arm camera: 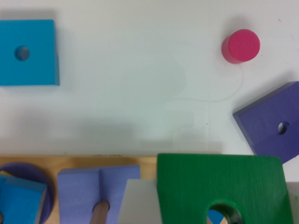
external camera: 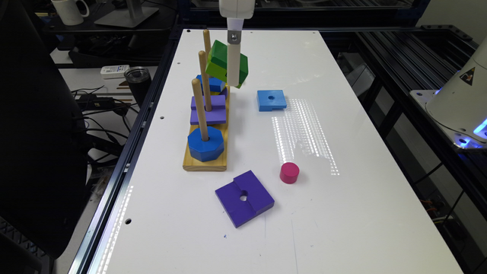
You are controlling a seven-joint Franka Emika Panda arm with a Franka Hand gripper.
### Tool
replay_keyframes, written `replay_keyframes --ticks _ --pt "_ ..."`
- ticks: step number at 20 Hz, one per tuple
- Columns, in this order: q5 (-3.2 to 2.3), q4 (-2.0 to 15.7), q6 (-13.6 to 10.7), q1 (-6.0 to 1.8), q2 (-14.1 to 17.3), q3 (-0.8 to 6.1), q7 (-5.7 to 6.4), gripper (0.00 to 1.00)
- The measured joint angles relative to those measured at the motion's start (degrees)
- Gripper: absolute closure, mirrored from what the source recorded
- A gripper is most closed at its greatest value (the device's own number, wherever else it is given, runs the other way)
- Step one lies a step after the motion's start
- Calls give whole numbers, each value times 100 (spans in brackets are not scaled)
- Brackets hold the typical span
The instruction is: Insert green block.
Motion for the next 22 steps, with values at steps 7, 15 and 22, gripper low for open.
replay_keyframes --ticks 7,15,22 --pt "0 9 22 -30 0 -3 -22 100" --pt "0 27 105 -58 13 5 -51 100" --pt "14 71 171 -56 73 75 -46 100"
